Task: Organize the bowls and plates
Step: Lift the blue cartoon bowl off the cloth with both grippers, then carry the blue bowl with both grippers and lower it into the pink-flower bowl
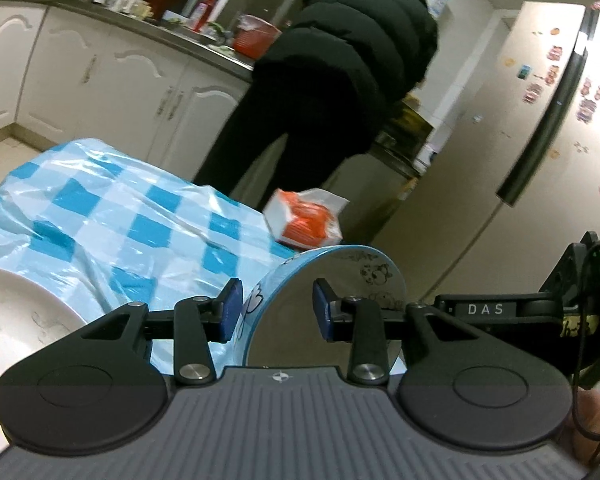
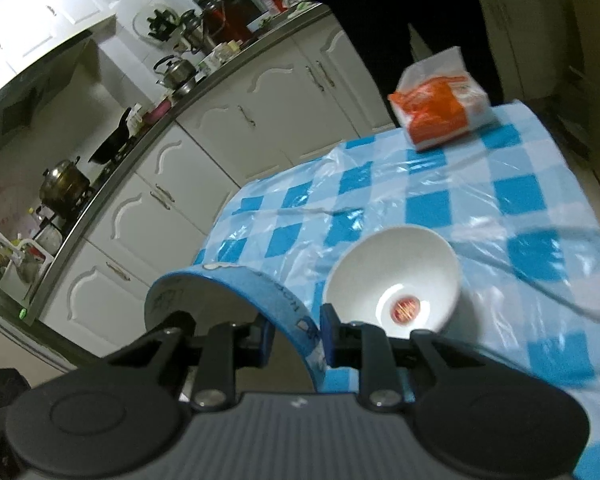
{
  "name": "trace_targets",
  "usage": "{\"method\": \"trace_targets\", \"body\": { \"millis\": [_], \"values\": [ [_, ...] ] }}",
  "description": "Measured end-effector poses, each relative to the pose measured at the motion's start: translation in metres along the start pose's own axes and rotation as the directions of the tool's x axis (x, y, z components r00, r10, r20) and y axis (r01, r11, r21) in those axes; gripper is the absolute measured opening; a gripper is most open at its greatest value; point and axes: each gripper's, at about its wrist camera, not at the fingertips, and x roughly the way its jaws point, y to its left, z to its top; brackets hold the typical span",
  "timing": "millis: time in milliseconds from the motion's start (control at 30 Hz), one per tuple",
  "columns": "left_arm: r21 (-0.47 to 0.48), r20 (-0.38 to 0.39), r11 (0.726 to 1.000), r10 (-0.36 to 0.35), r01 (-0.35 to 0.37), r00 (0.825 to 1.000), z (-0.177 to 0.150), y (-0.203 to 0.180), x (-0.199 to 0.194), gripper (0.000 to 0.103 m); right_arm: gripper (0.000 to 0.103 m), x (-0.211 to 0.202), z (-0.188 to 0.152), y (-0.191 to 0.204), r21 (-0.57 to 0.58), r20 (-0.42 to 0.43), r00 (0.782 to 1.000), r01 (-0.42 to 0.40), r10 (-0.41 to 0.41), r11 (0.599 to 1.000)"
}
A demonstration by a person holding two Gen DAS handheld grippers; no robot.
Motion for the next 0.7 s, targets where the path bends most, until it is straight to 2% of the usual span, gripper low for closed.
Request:
{"method": "trace_targets", "body": {
  "millis": [400,700],
  "values": [
    [0.061,-0.062,0.991,-0.113,0.117,0.992,-0.019,-0.034,-0.010,0.039,0.022,-0.078,-0.039,-0.016,0.049,0.056,0.997,0.041,-0.044,0.998],
    [0.103,-0.148,0.981,-0.146,0.162,0.978,-0.044,-0.060,-0.007,0.039,0.023,-0.124,-0.074,-0.034,0.084,0.081,0.993,0.083,-0.090,0.993]
  ]
}}
